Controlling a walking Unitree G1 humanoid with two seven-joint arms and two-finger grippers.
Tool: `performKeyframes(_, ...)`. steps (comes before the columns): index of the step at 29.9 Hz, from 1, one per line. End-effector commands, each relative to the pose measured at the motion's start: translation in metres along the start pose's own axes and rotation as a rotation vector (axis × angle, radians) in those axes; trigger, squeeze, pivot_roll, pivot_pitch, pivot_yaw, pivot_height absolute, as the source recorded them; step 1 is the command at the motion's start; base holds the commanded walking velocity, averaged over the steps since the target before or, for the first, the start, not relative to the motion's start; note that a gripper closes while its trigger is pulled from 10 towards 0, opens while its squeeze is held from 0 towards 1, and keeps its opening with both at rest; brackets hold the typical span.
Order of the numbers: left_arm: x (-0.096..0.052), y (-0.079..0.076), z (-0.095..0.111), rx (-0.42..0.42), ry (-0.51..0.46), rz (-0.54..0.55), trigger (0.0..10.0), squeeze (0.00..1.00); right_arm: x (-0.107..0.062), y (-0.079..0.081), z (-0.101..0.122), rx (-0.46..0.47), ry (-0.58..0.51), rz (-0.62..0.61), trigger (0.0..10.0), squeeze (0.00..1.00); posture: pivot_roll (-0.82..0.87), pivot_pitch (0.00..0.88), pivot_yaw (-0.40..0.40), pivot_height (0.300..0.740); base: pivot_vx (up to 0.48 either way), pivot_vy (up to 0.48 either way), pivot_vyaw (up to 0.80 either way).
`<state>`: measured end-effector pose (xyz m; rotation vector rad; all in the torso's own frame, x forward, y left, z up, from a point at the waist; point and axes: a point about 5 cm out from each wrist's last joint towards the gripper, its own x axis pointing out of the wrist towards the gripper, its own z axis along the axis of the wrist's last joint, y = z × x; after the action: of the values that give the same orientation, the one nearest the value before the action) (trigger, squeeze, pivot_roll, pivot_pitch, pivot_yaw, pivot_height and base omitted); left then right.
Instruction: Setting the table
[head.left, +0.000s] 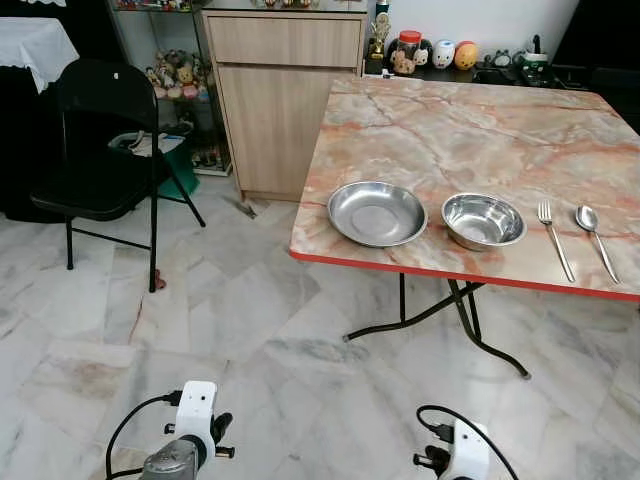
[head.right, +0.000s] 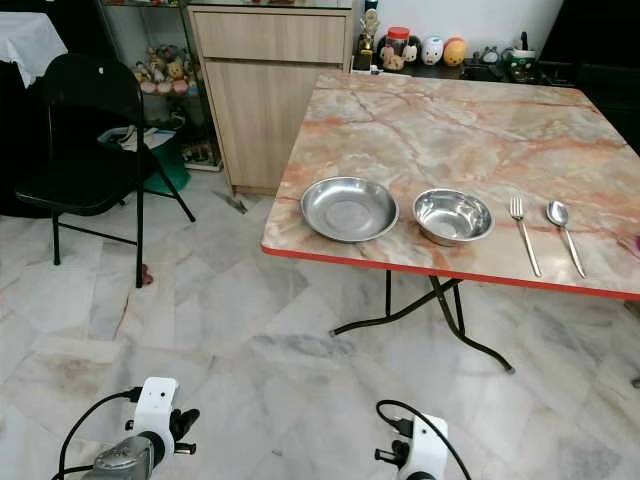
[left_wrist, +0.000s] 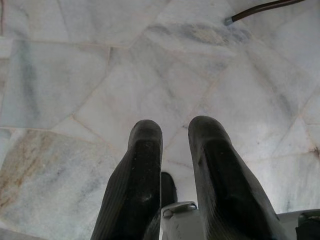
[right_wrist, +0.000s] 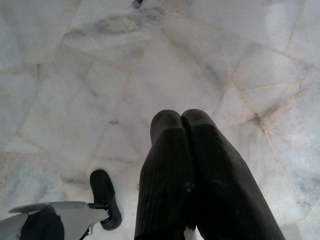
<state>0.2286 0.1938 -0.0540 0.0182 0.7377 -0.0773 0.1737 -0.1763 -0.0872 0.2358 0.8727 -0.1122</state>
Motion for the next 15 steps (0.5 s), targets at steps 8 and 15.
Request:
performKeyframes(8,-0.001,-0.001,-0.005,0.008,0.024,-0.007,10.0,0.0,-0.004,-0.013,-0.007,-0.015,0.027,-0.019,10.0,0.0,0.05,0.0,-0.038,0.74,0.348,0.0,-0.11)
performKeyframes(15,-0.001,-0.002,-0.007,0.011,0.031,-0.009,10.0,0.0,-0.018,-0.051,-0.018,-0.009,0.028,-0.059,10.0,0.0,0.05,0.0,-0.039,0.74,0.348,0.0,-0.16)
